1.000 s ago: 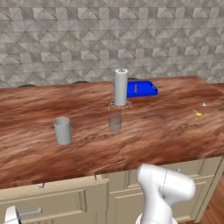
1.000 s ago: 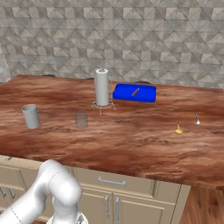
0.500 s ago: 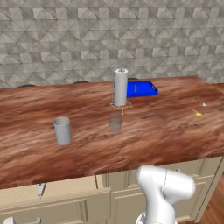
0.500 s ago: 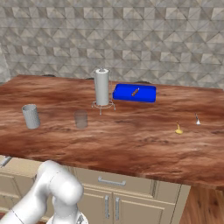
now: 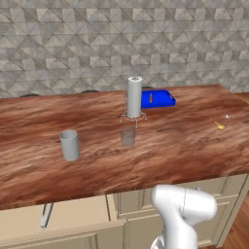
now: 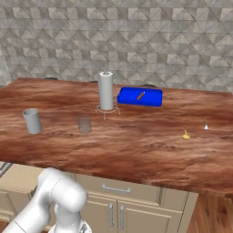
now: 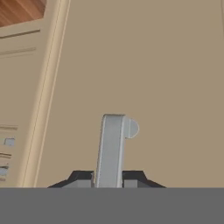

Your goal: Take the tongs from the drawer on the left and place them on the dining counter next to the tray containing the kebab skewer.

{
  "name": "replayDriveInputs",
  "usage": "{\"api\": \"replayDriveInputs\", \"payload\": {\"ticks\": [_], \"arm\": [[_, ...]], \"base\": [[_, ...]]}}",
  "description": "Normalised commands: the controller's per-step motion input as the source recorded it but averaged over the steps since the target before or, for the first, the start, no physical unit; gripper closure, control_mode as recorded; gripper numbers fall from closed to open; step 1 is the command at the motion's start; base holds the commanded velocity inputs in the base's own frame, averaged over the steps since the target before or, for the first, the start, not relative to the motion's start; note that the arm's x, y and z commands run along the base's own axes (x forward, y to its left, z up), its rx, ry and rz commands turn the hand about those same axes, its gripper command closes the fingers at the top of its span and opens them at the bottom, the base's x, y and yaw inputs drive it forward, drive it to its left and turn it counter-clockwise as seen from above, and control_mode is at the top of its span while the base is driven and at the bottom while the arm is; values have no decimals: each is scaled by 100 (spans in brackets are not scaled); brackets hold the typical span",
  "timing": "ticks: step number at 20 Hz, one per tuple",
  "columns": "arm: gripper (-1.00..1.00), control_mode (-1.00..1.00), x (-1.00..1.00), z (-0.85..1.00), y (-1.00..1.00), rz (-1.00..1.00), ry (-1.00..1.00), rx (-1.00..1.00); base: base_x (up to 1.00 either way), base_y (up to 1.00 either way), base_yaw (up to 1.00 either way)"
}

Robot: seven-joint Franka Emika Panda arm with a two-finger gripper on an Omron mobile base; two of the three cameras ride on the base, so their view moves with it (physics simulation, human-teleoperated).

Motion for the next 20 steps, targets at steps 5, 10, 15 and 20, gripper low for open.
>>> {"api": "replayDriveInputs", "payload": {"ticks": [5, 10, 15, 20], "arm": [[100, -100, -48, 0, 0, 1, 0, 0], [100, -100, -52, 0, 0, 1, 0, 0], [100, -100, -53, 0, 0, 1, 0, 0], [100, -100, -54, 0, 0, 1, 0, 0]], "base": [[0, 0, 0], [0, 0, 0], [0, 0, 0], [0, 0, 0]]}}
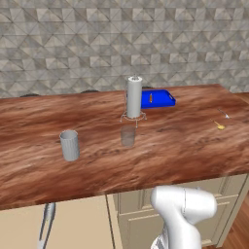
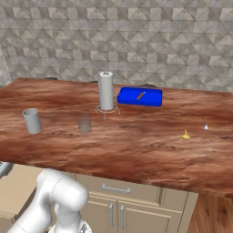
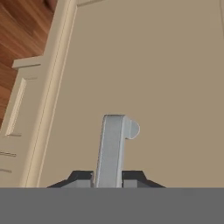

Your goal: Take the tongs from the drawer on the left and place them on the dining counter next to the tray containing the kebab skewer.

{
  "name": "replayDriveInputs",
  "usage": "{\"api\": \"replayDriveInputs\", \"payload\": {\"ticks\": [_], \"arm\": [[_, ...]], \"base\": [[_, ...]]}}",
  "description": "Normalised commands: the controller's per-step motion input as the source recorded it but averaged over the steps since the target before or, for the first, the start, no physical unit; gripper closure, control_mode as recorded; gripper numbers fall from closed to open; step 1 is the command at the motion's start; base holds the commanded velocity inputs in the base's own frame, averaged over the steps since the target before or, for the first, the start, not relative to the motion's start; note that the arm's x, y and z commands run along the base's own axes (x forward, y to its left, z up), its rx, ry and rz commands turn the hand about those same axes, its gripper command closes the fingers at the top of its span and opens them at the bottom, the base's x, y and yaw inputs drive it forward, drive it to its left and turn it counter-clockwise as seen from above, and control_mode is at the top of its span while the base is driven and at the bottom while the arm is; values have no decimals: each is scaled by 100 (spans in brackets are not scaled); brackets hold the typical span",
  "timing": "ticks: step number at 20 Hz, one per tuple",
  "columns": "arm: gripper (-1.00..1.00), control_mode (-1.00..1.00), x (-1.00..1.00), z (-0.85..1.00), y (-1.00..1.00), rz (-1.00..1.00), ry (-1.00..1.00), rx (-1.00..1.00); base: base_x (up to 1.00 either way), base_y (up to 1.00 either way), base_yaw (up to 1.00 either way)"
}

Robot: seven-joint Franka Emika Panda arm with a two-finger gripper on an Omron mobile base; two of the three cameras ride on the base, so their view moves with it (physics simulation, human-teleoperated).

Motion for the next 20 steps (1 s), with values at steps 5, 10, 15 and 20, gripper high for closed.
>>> {"api": "replayDriveInputs", "payload": {"ticks": [5, 10, 15, 20], "arm": [[100, -100, -29, 0, 0, 2, 0, 0], [100, -100, 0, 0, 0, 0, 0, 0], [-100, -100, 0, 0, 0, 0, 0, 0], [-100, -100, -6, 0, 0, 0, 0, 0]], "base": [[0, 0, 0], [0, 0, 0], [0, 0, 0], [0, 0, 0]]}}
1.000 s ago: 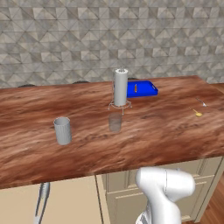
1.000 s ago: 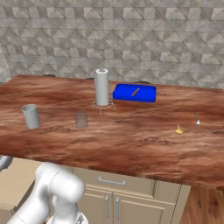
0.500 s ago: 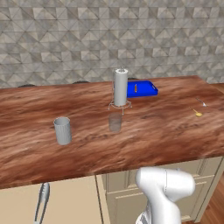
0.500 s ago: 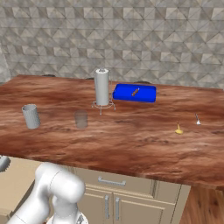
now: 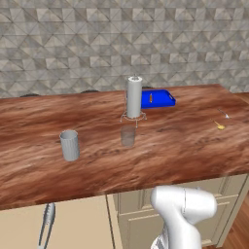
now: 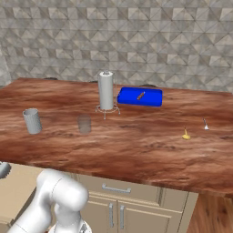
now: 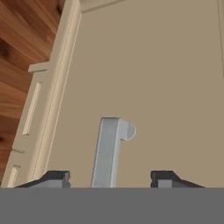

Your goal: Take the tongs from the drawer on the left and place them on the dining counter next to the tray containing the kebab skewer.

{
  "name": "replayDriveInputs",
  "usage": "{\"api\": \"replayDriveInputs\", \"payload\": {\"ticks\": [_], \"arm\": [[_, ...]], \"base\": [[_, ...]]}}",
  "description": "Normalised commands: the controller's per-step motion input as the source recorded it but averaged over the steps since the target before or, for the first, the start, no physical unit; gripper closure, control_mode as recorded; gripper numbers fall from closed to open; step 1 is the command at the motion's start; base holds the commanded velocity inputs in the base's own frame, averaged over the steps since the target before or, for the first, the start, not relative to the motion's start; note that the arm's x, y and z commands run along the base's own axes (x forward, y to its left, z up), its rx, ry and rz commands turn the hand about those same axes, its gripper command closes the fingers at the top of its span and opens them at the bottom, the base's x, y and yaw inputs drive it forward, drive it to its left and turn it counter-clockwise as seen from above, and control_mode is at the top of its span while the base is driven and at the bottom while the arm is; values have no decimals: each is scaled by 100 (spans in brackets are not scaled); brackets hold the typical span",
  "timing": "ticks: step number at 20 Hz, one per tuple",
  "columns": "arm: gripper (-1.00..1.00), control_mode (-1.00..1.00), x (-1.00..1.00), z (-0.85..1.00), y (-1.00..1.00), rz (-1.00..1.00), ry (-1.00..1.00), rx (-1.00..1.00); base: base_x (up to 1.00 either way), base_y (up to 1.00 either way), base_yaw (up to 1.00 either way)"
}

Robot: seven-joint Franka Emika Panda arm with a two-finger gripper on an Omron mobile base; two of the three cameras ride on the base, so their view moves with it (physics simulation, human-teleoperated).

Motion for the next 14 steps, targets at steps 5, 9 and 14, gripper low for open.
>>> {"api": "replayDriveInputs", "payload": {"ticks": [5, 9, 14], "arm": [[-100, -100, -50, 22, 0, 0, -3, 1], [-100, -100, -77, 54, 0, 1, -9, 5], [-100, -100, -83, 52, 0, 1, -7, 6]], "base": [[0, 0, 0], [0, 0, 0], [0, 0, 0]]}}
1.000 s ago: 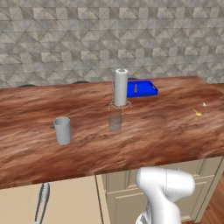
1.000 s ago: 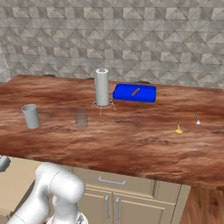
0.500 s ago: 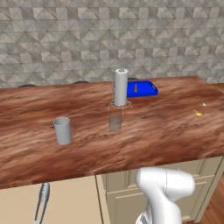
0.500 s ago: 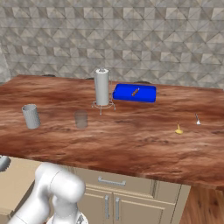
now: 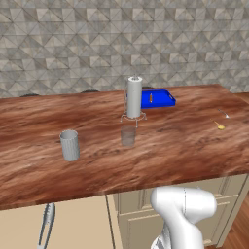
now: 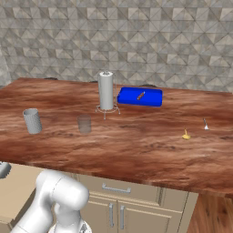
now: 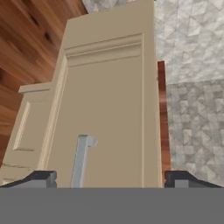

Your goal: Take the tongs from the drawer on the left and place them on the dining counter next to the tray containing the kebab skewer.

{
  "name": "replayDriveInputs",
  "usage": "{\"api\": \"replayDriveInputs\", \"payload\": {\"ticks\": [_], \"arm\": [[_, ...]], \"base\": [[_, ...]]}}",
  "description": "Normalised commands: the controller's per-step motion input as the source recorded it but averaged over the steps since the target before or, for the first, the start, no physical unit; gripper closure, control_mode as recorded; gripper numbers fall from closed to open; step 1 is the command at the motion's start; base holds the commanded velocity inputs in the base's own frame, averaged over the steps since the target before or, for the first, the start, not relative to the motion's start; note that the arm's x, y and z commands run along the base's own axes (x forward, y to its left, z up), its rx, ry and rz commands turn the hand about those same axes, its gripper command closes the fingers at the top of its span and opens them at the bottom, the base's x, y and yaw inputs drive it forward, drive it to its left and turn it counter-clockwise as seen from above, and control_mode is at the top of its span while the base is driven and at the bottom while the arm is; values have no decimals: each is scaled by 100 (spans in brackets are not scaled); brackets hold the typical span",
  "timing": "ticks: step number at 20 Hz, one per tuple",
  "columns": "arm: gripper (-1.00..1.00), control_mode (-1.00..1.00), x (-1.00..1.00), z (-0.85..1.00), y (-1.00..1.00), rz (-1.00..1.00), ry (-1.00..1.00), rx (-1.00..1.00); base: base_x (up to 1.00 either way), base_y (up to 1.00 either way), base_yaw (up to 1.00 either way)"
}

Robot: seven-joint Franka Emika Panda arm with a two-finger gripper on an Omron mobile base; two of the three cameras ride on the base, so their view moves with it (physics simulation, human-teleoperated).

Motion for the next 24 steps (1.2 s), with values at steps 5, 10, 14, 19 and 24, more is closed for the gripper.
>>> {"api": "replayDriveInputs", "payload": {"ticks": [5, 10, 14, 19, 24], "arm": [[-100, -100, -75, 57, 0, 1, -7, 5], [-100, -100, -60, 63, 0, 0, -4, 4], [-100, -100, -54, 63, 0, 0, -5, 5], [-100, -100, -37, 71, -1, 0, -4, 8], [-100, -100, -20, 72, -10, 0, -4, 16]], "base": [[0, 0, 0], [0, 0, 0], [0, 0, 0], [0, 0, 0], [0, 0, 0]]}}
